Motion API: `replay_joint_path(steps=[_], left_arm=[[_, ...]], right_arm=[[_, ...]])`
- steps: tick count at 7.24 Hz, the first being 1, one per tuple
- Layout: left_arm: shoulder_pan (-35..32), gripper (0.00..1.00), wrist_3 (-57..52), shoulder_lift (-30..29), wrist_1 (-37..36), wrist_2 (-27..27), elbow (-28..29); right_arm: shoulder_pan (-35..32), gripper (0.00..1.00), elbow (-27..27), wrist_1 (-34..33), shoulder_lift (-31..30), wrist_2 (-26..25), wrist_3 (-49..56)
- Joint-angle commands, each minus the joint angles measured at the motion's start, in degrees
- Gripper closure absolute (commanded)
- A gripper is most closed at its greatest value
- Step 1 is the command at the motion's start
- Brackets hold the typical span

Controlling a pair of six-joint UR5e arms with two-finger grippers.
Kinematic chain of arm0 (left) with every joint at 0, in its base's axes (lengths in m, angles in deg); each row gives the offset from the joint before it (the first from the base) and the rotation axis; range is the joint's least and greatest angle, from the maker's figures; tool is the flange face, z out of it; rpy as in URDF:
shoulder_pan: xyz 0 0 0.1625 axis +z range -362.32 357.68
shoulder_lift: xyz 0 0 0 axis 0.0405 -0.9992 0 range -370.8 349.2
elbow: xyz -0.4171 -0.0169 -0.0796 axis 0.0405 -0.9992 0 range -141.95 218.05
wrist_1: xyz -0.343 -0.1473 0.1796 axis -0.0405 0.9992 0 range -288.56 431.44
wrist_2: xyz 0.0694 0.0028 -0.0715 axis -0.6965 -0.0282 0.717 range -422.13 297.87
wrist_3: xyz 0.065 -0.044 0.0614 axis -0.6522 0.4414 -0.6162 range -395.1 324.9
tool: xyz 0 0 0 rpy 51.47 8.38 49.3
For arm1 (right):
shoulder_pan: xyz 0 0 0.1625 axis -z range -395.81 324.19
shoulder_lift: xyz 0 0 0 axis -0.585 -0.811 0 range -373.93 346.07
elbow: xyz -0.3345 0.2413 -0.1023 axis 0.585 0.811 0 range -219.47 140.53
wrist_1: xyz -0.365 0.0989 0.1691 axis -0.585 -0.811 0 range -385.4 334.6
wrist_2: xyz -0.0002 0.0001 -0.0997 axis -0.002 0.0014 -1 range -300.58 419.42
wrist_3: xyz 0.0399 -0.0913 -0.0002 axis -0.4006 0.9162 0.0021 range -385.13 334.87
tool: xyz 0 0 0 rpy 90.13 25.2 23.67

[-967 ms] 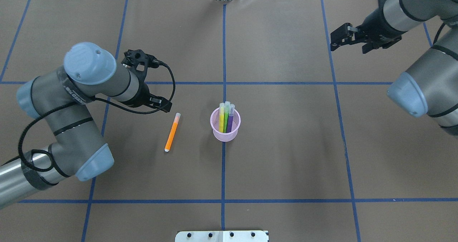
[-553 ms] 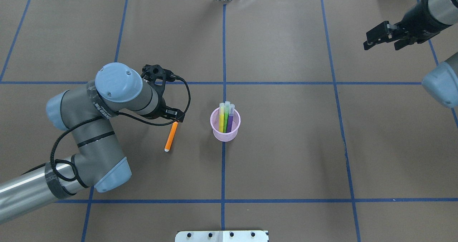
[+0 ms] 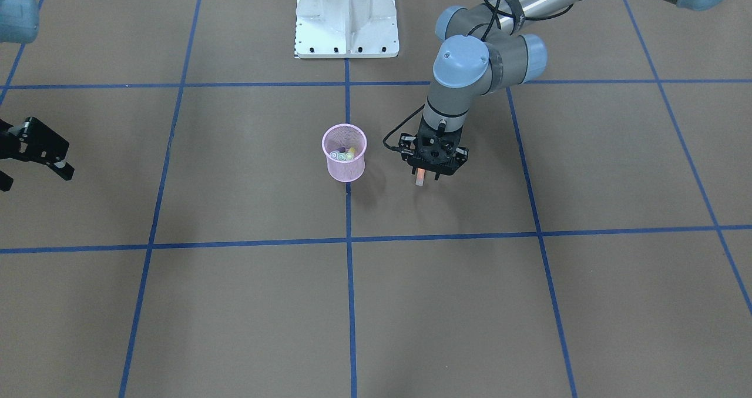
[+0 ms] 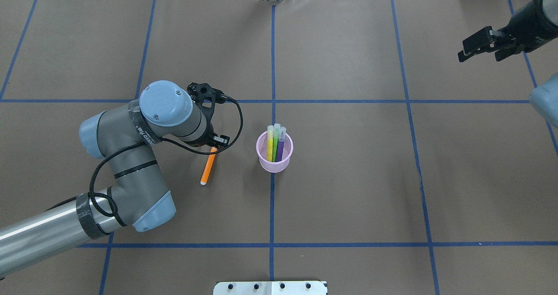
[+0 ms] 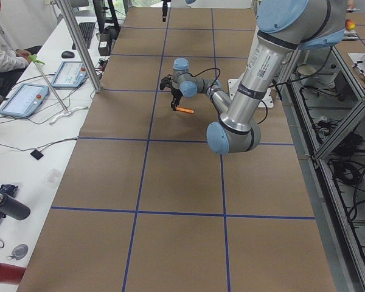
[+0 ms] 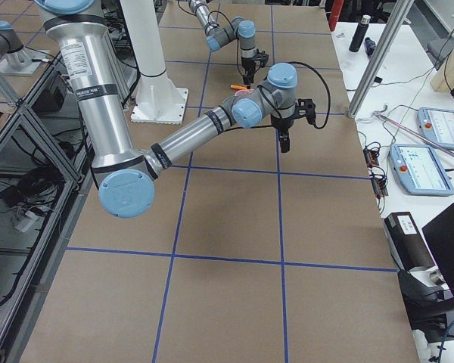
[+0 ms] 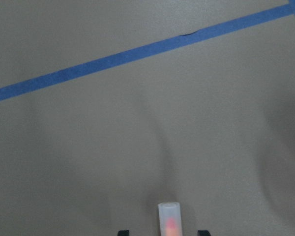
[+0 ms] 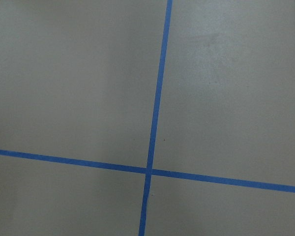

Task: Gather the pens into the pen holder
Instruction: 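Lower the left gripper onto the orange marker and grasp it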

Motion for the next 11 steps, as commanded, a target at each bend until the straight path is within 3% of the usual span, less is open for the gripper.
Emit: replay_joint_path(steps=[1,4,8,9,11], left_arm=[[0.0,0.48,0.1,-0.1,0.0,0.0,0.3],[0.8,0.57,0.6,-0.4,0.0,0.0,0.6],[1.6,0.58,0.6,-0.3,-0.1,0.0,0.6],[1.6,0.66,0.6,-0.3,-0.1,0.0,0.7],[1.6,1.0,0.6,-0.4,-0.1,0.0,0.4]], right_arm=[[0.0,0.0,0.1,0.0,0.0,-0.3,0.0],[0.1,0.0,0.0,0.0,0.0,-0.5,0.0],[0.0,0.0,0.1,0.0,0.0,-0.5,0.0],[0.1,0.0,0.1,0.0,0.0,-0.5,0.0],[0.1,0.0,0.1,0.0,0.1,-0.5,0.0]])
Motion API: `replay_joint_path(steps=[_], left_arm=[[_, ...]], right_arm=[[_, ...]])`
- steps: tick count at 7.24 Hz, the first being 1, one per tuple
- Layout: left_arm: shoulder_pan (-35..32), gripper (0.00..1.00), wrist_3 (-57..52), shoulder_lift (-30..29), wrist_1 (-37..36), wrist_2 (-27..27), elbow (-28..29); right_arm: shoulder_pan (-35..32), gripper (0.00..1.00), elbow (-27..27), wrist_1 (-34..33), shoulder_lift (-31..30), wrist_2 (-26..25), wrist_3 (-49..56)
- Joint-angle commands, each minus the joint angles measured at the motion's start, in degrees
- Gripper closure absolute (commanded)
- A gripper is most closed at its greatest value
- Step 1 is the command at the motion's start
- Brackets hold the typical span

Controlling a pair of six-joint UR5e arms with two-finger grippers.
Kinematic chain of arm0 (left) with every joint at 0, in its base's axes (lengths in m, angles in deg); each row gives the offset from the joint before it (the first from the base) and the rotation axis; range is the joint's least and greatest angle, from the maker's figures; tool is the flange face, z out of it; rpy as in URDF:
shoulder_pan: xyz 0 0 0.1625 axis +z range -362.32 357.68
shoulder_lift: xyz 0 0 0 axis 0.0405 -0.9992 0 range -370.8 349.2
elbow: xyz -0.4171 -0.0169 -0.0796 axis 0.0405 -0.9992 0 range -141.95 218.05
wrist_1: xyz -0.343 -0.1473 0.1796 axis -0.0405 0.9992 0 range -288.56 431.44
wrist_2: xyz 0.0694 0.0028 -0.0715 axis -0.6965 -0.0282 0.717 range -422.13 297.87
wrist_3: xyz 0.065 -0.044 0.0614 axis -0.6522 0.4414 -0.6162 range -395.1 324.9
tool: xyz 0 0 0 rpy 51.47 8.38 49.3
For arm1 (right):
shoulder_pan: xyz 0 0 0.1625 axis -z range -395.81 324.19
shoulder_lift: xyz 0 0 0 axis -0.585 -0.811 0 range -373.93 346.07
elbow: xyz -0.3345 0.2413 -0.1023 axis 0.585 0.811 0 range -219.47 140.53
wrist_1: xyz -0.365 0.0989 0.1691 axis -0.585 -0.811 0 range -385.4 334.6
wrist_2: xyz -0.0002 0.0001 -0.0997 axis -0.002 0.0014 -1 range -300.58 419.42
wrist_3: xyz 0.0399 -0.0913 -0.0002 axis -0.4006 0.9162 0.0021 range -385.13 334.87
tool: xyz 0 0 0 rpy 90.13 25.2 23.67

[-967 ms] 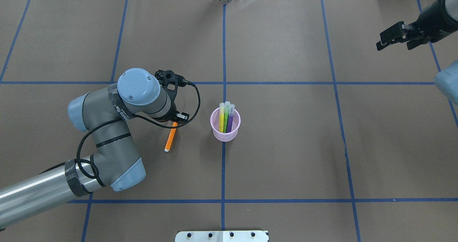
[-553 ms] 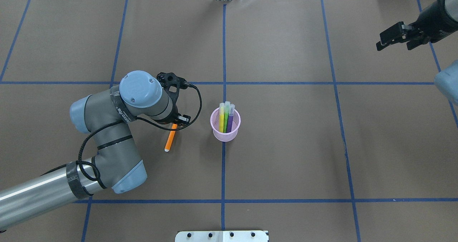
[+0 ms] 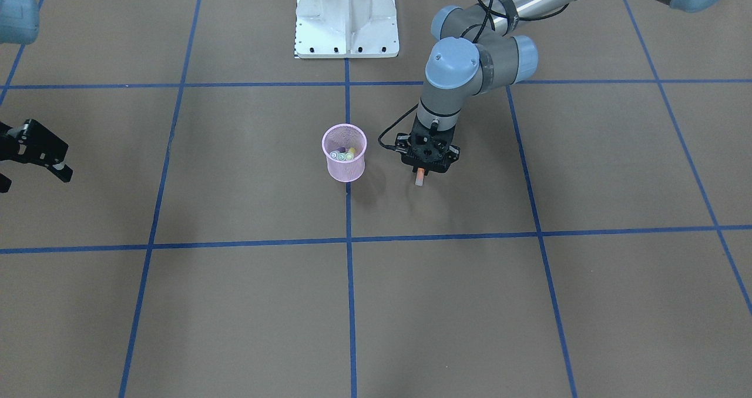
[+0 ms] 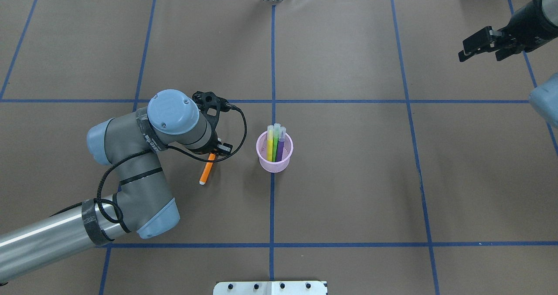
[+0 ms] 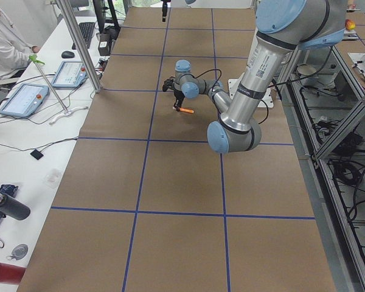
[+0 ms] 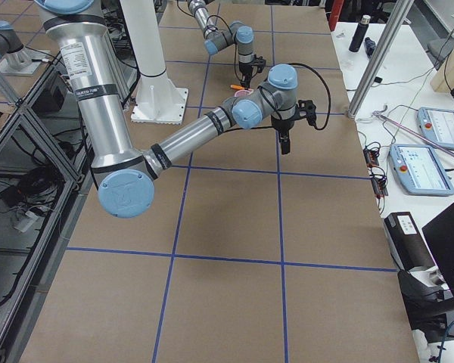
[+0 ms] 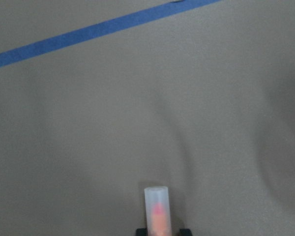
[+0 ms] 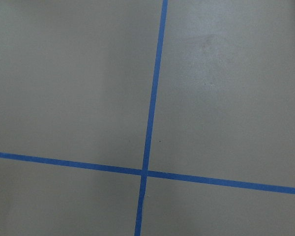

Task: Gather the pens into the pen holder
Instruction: 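Lower the left gripper onto the orange marker and grasp it, then lift the orange marker with the left gripper over the cup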

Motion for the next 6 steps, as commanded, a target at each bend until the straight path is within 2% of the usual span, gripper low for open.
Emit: replay_joint_path(steps=[1,3,4,6], left_arm=[[-0.2,1.0,-0.1,-0.2,-0.1,0.0,-1.3],[-2.3,1.0,-0.7,-0.1,1.4,-0.1,-8.8],[-2.5,1.0,-0.7,0.2,7.1,-0.1,-11.7],[-2.0,1.0,0.0,0.2,25.3,-2.0,-10.7]], right_arm=[[0.0,0.0,0.0,0.0,0.1,0.1,0.0],[0.0,0.0,0.0,0.0,0.1,0.2,0.0],[-0.1,0.0,0.0,0.0,0.0,0.3,0.0],[-0.2,0.0,0.0,0.0,0.1,0.5,0.0]])
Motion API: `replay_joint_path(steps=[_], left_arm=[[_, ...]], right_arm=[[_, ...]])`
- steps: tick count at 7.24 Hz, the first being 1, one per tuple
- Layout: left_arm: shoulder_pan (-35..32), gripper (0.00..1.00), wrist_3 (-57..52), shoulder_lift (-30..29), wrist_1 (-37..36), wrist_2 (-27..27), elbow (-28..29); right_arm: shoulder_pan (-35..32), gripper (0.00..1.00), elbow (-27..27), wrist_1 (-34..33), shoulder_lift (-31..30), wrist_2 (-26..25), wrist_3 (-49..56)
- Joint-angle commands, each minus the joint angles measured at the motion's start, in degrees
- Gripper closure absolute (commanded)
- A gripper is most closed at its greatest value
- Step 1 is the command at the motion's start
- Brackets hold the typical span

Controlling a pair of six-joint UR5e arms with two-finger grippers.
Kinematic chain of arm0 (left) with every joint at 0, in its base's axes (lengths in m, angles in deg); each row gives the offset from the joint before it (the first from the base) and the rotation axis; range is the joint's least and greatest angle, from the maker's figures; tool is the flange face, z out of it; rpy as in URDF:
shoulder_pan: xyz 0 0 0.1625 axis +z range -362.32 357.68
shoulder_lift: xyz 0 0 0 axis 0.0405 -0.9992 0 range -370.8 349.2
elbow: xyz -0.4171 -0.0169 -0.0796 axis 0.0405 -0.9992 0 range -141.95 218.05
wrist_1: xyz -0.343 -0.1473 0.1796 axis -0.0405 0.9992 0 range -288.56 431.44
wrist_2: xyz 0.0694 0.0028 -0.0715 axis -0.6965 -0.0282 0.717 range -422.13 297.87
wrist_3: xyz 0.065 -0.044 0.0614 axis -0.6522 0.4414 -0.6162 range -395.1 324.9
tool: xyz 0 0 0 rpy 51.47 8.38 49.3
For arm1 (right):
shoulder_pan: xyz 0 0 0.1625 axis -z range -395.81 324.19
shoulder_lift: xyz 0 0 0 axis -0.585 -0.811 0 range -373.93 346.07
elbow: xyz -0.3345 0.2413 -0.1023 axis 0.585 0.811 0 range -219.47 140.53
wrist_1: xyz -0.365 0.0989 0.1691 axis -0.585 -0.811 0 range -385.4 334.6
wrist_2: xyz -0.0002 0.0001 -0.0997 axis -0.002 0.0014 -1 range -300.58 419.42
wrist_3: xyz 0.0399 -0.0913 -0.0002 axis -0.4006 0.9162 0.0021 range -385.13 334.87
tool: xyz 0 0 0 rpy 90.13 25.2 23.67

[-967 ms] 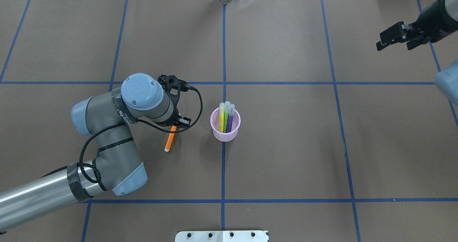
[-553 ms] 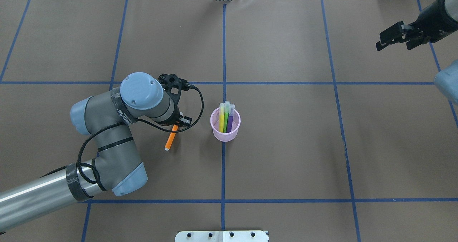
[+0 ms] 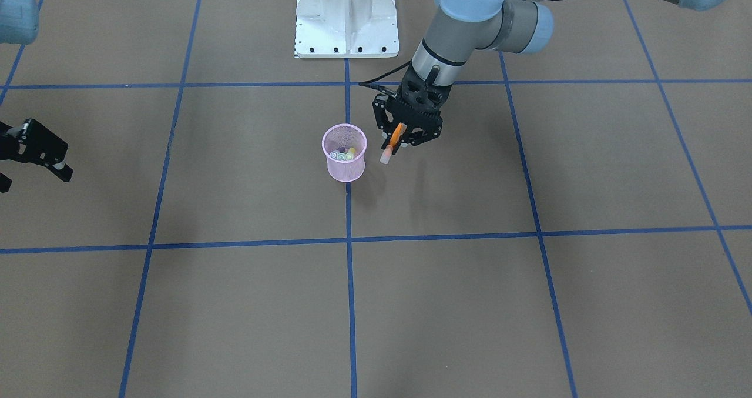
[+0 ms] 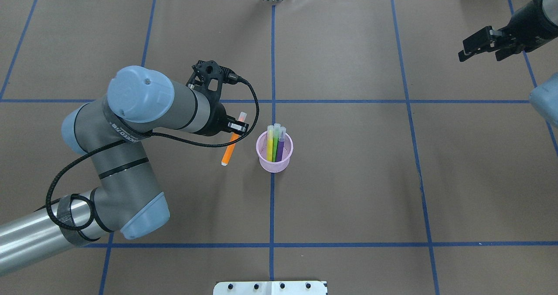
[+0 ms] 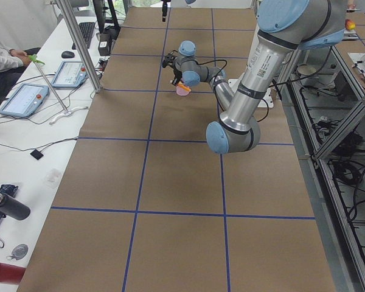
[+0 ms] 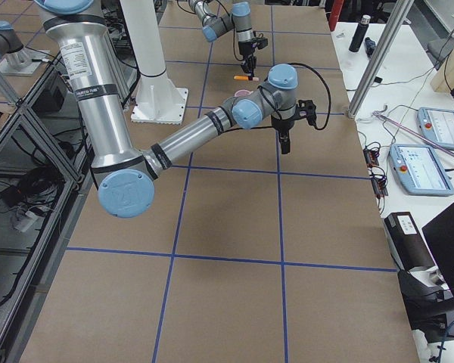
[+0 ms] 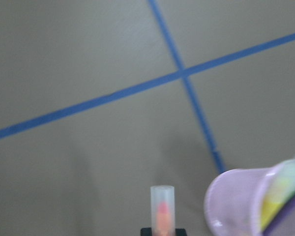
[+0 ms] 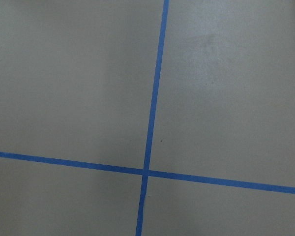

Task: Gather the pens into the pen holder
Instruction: 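Lift the orange marker with the left gripper over the cup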

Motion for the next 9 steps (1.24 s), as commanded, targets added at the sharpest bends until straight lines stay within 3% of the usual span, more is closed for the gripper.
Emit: replay_joint_path(steps=[1,3,4,6,7,9], left_arm=[[0.3,1.0,-0.5,0.6,19.1,-4.7,1.9],[2.3,1.0,-0.5,0.2,37.7,-12.9,9.3],[2.4,1.0,-0.5,0.0,41.0,-13.4,10.7],[3.8,1.0,-0.5,0.3,41.0,-13.4,10.9],[4.6,0.92,-0.5,0.3,41.0,-13.4,10.9],[5.3,0.57,-0.5,0.3,41.0,-14.2,10.9]], right_arm=[[-0.1,0.0,-0.3,0.0,0.2,0.2,0.0],[-0.4,0.0,-0.3,0.0,0.3,0.2,-0.1],[-0.4,0.0,-0.4,0.0,0.5,0.1,-0.3],[-0.4,0.0,-0.4,0.0,0.5,0.2,-0.5],[-0.4,0.0,-0.4,0.0,0.5,0.2,-0.5],[-0.4,0.0,-0.4,0.0,0.5,0.1,-0.5]])
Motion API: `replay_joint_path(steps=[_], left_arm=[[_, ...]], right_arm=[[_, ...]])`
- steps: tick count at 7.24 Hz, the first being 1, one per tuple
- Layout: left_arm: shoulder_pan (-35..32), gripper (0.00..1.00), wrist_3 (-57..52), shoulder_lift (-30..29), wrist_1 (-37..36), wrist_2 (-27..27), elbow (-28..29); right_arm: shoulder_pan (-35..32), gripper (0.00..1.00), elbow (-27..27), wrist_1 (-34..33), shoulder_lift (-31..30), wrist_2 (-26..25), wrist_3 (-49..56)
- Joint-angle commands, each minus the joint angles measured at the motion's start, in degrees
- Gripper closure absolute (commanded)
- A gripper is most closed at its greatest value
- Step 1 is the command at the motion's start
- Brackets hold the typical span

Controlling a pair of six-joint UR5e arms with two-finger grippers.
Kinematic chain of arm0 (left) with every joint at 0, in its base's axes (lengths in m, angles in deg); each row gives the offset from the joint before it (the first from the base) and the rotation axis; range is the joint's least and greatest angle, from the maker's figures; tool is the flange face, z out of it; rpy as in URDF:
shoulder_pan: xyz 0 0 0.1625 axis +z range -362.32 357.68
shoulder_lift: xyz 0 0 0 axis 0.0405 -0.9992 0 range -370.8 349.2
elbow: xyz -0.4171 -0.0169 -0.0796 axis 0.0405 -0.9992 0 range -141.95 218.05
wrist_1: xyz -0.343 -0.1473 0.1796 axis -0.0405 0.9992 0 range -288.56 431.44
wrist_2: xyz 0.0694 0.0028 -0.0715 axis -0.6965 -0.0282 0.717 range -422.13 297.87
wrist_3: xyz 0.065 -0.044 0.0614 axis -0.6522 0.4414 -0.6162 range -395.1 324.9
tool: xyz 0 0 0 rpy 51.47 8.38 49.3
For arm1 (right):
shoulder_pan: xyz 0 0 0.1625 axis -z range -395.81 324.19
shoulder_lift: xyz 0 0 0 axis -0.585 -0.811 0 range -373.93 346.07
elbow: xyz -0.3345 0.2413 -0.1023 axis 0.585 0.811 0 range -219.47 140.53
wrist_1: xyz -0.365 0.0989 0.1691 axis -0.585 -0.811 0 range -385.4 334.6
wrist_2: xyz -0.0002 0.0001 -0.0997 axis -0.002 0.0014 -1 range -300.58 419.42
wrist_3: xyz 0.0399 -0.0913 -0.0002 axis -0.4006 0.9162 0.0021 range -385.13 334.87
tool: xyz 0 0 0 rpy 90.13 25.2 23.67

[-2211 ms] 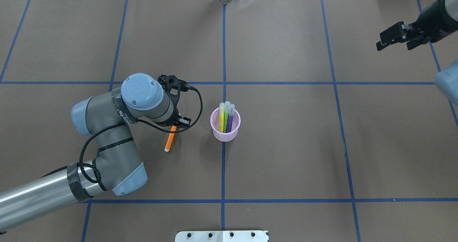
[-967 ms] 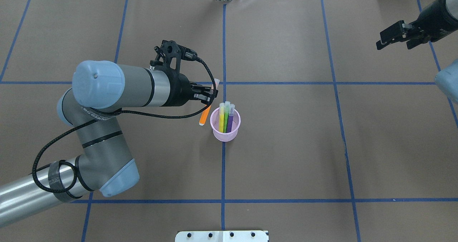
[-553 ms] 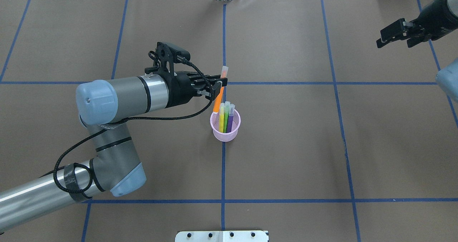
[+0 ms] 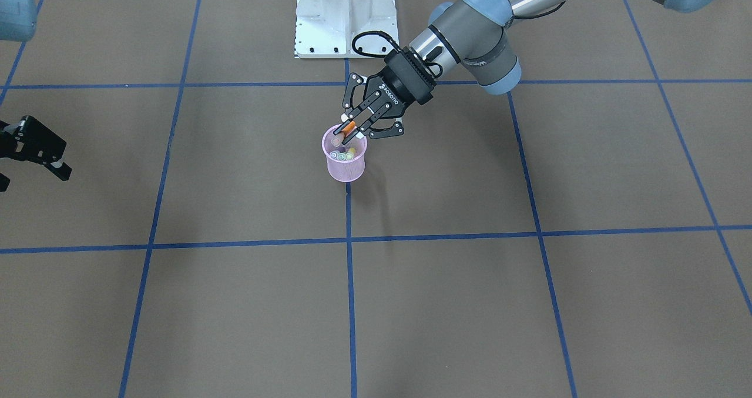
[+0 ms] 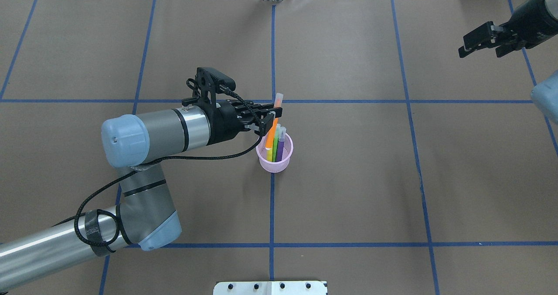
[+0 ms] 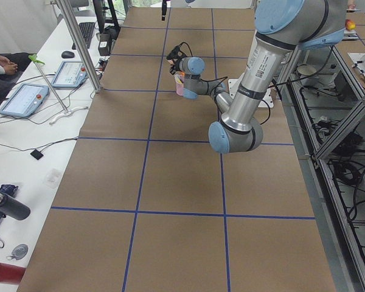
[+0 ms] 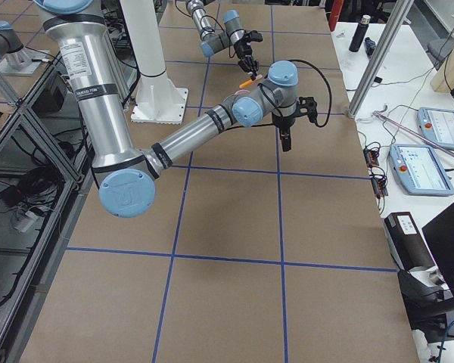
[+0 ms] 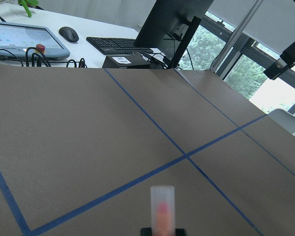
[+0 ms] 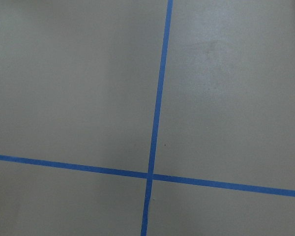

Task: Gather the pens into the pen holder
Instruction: 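Release the orange marker into the cup and withdraw the left arm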

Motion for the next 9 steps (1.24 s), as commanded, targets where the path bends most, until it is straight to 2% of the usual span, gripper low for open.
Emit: replay_joint_path(steps=[1,4,5,6,7,8,9], left_arm=[[0.5,0.46,0.0,-0.2,0.0,-0.3,0.0],[0.5,0.45,0.0,-0.3,0.2,-0.3,0.0],[0.4,0.32,0.3,-0.3,0.2,-0.1,-0.3],[-0.2,0.25,0.2,0.3,-1.0,0.2,-0.8],[-1.5,0.11,0.1,2.7,-4.2,0.3,-1.5],[-3.2,0.01,0.1,5.9,-9.9,1.0,-4.1],[-6.3,0.01,0.0,9.9,-17.7,3.7,-8.6]], right_arm=[[0.0,0.0,0.0,0.0,0.0,-0.1,0.1],[-0.2,0.0,0.1,0.0,0.1,-0.1,0.3],[-0.8,0.0,0.3,-0.1,0.1,0.1,0.4],[-1.6,0.0,0.3,-0.3,0.0,0.2,0.5],[-2.5,0.0,0.7,-0.4,-0.3,0.3,1.7],[-4.2,0.0,2.0,-0.4,-0.6,0.9,5.6],[-6.5,0.0,3.8,-0.4,-1.6,1.7,10.0]])
